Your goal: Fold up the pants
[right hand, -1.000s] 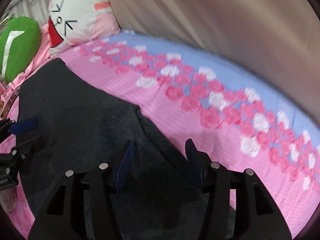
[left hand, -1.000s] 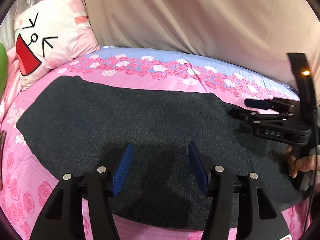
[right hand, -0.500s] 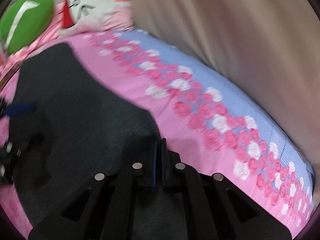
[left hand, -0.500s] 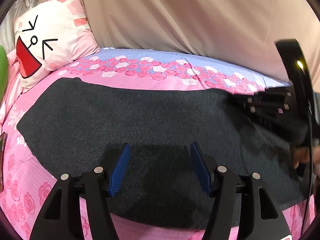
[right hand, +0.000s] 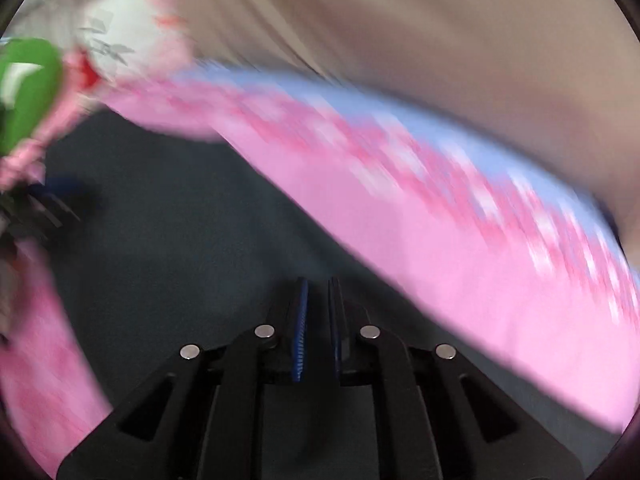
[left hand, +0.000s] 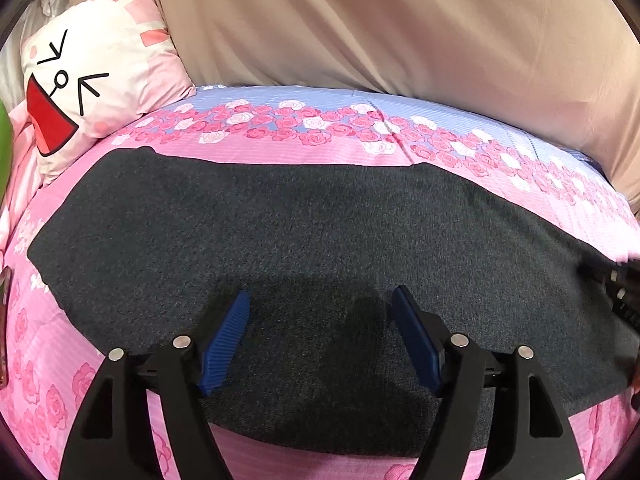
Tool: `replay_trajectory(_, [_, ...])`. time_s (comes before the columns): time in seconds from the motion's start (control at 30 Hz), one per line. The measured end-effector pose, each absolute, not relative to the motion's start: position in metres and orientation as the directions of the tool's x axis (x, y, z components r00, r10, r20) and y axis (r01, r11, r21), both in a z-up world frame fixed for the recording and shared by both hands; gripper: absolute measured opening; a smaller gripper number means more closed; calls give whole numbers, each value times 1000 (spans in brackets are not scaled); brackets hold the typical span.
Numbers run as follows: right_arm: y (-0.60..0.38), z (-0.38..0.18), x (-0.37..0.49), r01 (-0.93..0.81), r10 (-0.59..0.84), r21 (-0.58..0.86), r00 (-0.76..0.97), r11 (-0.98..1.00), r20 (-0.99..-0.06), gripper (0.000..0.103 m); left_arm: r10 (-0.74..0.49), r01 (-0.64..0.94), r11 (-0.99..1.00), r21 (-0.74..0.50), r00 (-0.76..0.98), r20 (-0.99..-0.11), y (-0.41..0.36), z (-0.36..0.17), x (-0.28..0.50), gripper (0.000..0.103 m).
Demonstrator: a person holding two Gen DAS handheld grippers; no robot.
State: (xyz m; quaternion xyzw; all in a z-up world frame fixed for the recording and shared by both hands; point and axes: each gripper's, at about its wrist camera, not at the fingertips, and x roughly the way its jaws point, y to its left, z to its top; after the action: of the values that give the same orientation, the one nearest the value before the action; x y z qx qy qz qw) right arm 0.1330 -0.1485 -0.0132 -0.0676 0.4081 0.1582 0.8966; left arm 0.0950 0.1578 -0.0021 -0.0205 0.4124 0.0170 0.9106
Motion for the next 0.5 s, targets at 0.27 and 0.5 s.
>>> replay_trajectory(0.27, [-339,17,41,93,-16,78,739,993,-674,40,128,-125,991,53,727,-675,147,10,68,75])
replay_trajectory(0.5, [-389,-6,48,70,15,86,679,994,-734,39,160,-145,986,77,748,-644,121,15,51,84])
